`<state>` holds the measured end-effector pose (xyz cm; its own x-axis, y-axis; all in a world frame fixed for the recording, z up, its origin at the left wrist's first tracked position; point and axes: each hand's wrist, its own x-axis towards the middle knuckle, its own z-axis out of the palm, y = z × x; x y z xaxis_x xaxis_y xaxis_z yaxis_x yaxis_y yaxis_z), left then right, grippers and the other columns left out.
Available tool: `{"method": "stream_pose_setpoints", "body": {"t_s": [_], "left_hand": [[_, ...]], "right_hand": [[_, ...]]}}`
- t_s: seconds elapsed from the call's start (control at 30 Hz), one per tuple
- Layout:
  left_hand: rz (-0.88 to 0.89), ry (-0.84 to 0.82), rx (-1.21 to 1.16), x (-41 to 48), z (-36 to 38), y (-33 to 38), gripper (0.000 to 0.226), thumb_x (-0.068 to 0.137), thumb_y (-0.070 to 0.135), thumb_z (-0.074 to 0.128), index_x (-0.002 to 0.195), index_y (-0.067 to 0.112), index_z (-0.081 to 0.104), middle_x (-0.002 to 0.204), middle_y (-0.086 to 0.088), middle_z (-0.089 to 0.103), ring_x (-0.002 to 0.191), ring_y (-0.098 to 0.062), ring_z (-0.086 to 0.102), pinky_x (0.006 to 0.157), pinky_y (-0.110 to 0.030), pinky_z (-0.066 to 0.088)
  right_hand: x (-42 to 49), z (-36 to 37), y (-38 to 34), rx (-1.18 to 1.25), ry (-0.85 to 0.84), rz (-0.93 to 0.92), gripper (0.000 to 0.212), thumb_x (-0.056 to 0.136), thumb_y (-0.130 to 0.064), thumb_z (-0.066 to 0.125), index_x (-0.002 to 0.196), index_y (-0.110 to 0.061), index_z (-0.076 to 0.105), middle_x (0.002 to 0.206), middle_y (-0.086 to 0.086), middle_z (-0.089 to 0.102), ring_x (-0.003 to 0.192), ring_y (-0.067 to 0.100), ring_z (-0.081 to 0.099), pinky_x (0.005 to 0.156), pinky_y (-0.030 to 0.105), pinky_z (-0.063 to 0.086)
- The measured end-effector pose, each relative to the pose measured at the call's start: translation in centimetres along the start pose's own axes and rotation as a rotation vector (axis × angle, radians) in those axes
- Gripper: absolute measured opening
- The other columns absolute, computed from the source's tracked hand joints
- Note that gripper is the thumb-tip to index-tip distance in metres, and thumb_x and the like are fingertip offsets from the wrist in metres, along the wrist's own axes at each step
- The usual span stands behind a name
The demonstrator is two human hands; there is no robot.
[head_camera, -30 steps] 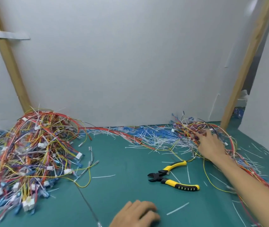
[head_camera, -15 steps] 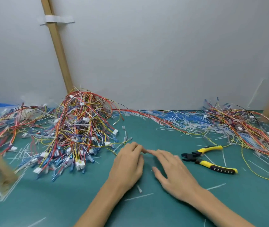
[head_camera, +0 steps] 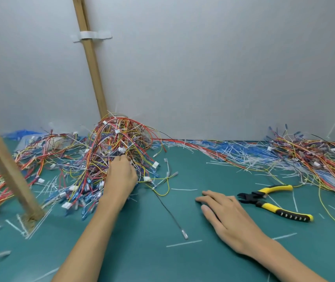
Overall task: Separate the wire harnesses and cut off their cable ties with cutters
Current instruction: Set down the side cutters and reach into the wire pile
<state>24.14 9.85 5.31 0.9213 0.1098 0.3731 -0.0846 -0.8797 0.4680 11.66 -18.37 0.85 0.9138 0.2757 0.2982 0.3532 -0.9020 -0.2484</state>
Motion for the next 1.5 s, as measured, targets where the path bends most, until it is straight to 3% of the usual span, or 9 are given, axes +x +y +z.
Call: {"method": "stream_pose_setpoints", "body": {"t_s": [0.2, 0.47, 0.7, 0.87, 1.03, 1.13, 1.33, 1.4, 1.5], "left_hand": [[-0.215, -0.039, 0.130, 2.0, 1.3, 1.5, 0.044, 0.098, 0.017, 0.057, 0.132, -0.008, 0.043, 0.134, -0.027, 0.045, 0.108, -0.045, 0.060, 0.078, -0.044, 0.045], [-0.089, 0.139, -0.072, 2.3, 1.0, -0.3, 0.013, 0.087, 0.020, 0.063, 0.091, 0.011, 0.056, 0.082, -0.008, 0.063, 0.073, -0.029, 0.059, 0.062, -0.035, 0.042], [0.061, 0.042, 0.024, 3.3, -2.2, -0.5, 0.025, 0.090, 0.038, 0.063, 0.071, 0.021, 0.061, 0.063, 0.002, 0.064, 0.062, -0.020, 0.062, 0.059, -0.033, 0.051], [0.215, 0.527, 0.079, 5.8, -4.4, 1.0, 0.011, 0.097, 0.021, 0.055, 0.096, 0.013, 0.063, 0.090, -0.008, 0.066, 0.078, -0.032, 0.061, 0.059, -0.035, 0.044], [-0.047, 0.257, 0.113, 11.0, -4.6, -0.5, 0.034, 0.096, 0.002, 0.049, 0.130, -0.001, 0.057, 0.127, -0.024, 0.059, 0.114, -0.043, 0.055, 0.094, -0.053, 0.048], [-0.086, 0.103, 0.138, 12.7, -4.3, -1.6, 0.028, 0.098, 0.011, 0.058, 0.123, -0.001, 0.064, 0.123, -0.025, 0.061, 0.112, -0.044, 0.057, 0.095, -0.051, 0.049], [-0.145, 0.041, 0.219, 13.0, -4.0, -2.0, 0.023, 0.096, 0.023, 0.065, 0.116, 0.012, 0.066, 0.108, -0.021, 0.067, 0.103, -0.041, 0.062, 0.089, -0.046, 0.047], [-0.036, 0.174, 0.415, 12.4, -3.9, -1.7, 0.022, 0.094, 0.021, 0.065, 0.115, 0.014, 0.064, 0.108, -0.016, 0.066, 0.104, -0.037, 0.059, 0.088, -0.044, 0.040], [0.279, 0.263, 0.330, 11.5, -3.5, -0.6, 0.018, 0.089, 0.003, 0.062, 0.104, 0.012, 0.058, 0.107, -0.013, 0.061, 0.092, -0.036, 0.058, 0.078, -0.042, 0.044]], "right_hand": [[0.0, 0.0, 0.1, -0.016, -0.024, 0.010, 0.040, 0.107, -0.049, 0.024, 0.139, -0.041, 0.045, 0.148, -0.025, 0.036, 0.136, -0.011, 0.019, 0.104, 0.003, 0.002], [0.1, -0.1, 0.0, -0.028, -0.046, 0.005, 0.041, 0.106, -0.051, 0.020, 0.142, -0.044, 0.039, 0.152, -0.026, 0.030, 0.134, -0.016, 0.007, 0.104, 0.003, -0.003], [0.2, -0.4, -0.1, -0.027, -0.058, 0.011, 0.040, 0.105, -0.052, 0.022, 0.143, -0.048, 0.034, 0.153, -0.029, 0.024, 0.137, -0.015, 0.008, 0.104, 0.002, -0.004], [0.4, -0.1, 0.1, -0.035, -0.071, 0.014, 0.039, 0.105, -0.052, 0.022, 0.143, -0.049, 0.031, 0.154, -0.031, 0.020, 0.140, -0.013, 0.006, 0.101, 0.001, -0.007], [0.7, 0.2, 0.5, -0.036, -0.086, 0.002, 0.041, 0.104, -0.052, 0.023, 0.144, -0.049, 0.030, 0.155, -0.029, 0.018, 0.143, -0.012, 0.006, 0.102, 0.003, -0.006], [0.8, 0.3, 0.6, -0.029, -0.089, 0.004, 0.042, 0.104, -0.053, 0.023, 0.145, -0.049, 0.030, 0.156, -0.029, 0.017, 0.143, -0.011, 0.007, 0.100, 0.002, -0.008], [0.7, 0.3, 0.6, -0.032, -0.086, -0.003, 0.042, 0.103, -0.052, 0.025, 0.145, -0.048, 0.030, 0.155, -0.029, 0.018, 0.143, -0.012, 0.005, 0.102, 0.003, -0.007], [0.7, 0.3, 0.6, -0.030, -0.086, -0.005, 0.042, 0.103, -0.052, 0.025, 0.145, -0.048, 0.030, 0.155, -0.029, 0.018, 0.143, -0.012, 0.005, 0.101, 0.002, -0.008], [0.7, 0.4, 0.6, -0.033, -0.085, -0.002, 0.042, 0.103, -0.052, 0.024, 0.145, -0.048, 0.029, 0.155, -0.029, 0.018, 0.143, -0.012, 0.005, 0.100, 0.001, -0.010]]}}
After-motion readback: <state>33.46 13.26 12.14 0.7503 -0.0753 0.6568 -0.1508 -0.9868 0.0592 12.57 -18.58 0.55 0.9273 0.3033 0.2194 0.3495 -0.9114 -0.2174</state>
